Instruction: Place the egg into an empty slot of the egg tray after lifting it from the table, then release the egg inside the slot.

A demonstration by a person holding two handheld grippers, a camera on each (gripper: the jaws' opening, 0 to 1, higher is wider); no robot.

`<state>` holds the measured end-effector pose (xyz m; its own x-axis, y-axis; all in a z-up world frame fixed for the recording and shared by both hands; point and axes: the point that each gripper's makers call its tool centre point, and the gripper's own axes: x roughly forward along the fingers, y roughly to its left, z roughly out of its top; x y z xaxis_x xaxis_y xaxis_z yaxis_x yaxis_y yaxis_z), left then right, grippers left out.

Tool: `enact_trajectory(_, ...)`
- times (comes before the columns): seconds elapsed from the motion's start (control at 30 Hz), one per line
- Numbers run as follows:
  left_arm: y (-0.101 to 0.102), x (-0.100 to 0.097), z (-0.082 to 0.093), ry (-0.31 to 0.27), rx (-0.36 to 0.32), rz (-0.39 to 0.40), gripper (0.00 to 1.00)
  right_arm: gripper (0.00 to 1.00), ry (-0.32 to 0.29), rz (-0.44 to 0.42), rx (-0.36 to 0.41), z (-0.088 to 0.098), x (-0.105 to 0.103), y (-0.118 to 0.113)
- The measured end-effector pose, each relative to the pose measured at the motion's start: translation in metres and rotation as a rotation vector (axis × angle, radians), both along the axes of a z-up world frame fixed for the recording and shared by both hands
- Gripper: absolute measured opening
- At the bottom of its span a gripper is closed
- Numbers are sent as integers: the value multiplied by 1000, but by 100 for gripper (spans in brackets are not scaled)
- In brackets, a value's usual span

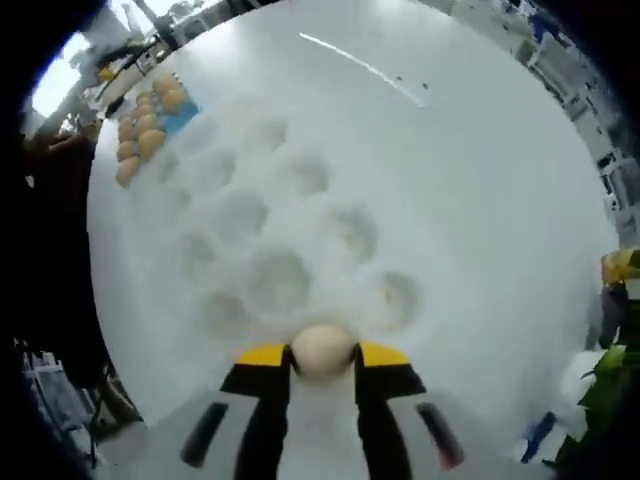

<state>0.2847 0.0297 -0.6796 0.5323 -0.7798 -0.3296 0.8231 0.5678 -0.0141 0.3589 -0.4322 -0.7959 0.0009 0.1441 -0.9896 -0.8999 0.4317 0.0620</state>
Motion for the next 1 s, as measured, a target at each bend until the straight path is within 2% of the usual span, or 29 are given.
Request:
enact_trajectory(0.07, -1, 0, 0, 1, 4, -1, 44, 26, 7, -38, -30, -1, -1, 2)
enact_trajectory(0.13, -1, 1, 1, -6, -2, 3, 44, 26, -29, 1, -88, -2, 0, 0)
enact_trajectory(0.17, -1, 2, 3, -10, -11, 6, 45, 26, -34, -11, -91, -3, -2, 2)
enact_trajectory(0.27, -1, 3, 1, -11, -4, 5, 45, 25, -66, -73, -69, 0, -1, 0)
enact_trajectory(0.3, -1, 2, 1, -11, -5, 3, 45, 25, -74, -55, -57, 1, -1, -1)
enact_trajectory(0.4, -1, 2, 2, -14, -7, 0, 46, 24, -87, -76, -50, 5, -1, -1)
enact_trajectory(0.5, 0, 4, 1, -17, -5, 2, 47, 24, -80, -31, -62, 10, -5, 0)
enact_trajectory(0.57, 1, 5, 1, -15, -8, 6, 47, 24, -102, -20, -63, 19, -5, -3)
enact_trajectory(0.77, 1, 3, 1, -16, -8, 4, 48, 24, -144, -30, -23, 35, -7, -3)
enact_trajectory(0.83, 2, 4, 1, -13, -11, 12, 51, 24, -152, -30, -9, 38, -10, 0)
enact_trajectory(1.0, 1, 4, 1, -19, -17, 7, 50, 24, -156, -13, -17, 40, -12, 0)
